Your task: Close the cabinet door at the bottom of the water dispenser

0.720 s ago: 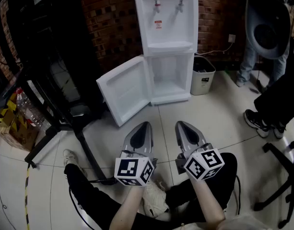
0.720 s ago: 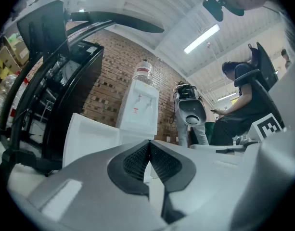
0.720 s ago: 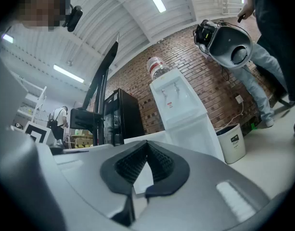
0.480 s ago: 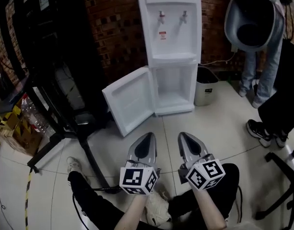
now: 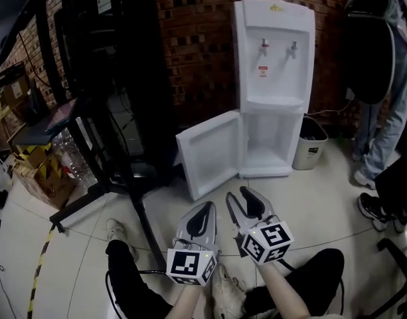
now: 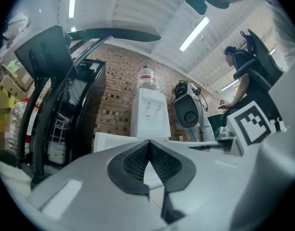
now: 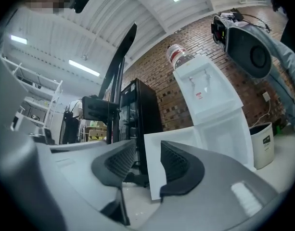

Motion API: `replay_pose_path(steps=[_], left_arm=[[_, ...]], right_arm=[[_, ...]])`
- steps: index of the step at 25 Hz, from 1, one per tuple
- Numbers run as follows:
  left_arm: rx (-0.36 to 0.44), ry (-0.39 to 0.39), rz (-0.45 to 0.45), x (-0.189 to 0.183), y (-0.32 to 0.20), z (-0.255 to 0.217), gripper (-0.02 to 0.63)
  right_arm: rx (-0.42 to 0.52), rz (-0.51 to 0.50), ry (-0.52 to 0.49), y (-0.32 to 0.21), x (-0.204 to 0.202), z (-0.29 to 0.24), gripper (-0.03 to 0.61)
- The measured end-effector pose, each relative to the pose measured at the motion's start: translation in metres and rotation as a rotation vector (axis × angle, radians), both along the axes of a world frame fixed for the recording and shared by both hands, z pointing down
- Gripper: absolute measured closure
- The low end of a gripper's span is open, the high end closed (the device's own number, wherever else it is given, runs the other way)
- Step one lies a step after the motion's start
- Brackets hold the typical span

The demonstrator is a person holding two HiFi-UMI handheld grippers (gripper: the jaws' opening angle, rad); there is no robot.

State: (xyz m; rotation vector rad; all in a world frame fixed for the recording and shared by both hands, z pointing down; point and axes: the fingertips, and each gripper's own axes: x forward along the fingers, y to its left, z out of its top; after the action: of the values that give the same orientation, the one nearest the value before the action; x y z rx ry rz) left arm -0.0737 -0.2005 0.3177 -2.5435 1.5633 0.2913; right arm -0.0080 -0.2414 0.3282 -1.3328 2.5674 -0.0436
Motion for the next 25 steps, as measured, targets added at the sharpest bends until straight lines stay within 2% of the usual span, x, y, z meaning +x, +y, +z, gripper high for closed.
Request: replay_pose_path(steps=[2, 9, 12, 14, 19, 25], left_arm=[[-0.006, 0.022, -0.021, -0.016, 0.002, 0.001, 0.597], [-0.01, 0.059, -0.036, -0.044, -0.001, 0.007, 0.597], [0.01, 0.035, -0.054, -0.059, 0.002, 0.016, 0.597], [0.018, 0.053, -0.091, -0.073, 0.002, 0.021, 0.597], [0.019, 0.084, -0.141, -0.099, -0.006, 0.022, 0.597], [-0.025, 0.132, -0.173, -0.112, -0.016, 0.039, 0.597]], right_arm=[[-0.009, 0.009, 0.018, -0.022, -0.021, 0.003, 0.394], [-0.051, 0.02, 0.129, -0.089, -0.096, 0.022, 0.385], [-0.052, 0.031, 0.149, -0.104, -0.123, 0.029, 0.323], [-0.054, 0.052, 0.165, -0.116, -0.134, 0.036, 0.302], [-0.082, 0.153, 0.204, -0.157, -0.149, 0.056, 0.301], [-0.14, 0.336, 0.298, -0.205, -0.156, 0.081, 0.299]])
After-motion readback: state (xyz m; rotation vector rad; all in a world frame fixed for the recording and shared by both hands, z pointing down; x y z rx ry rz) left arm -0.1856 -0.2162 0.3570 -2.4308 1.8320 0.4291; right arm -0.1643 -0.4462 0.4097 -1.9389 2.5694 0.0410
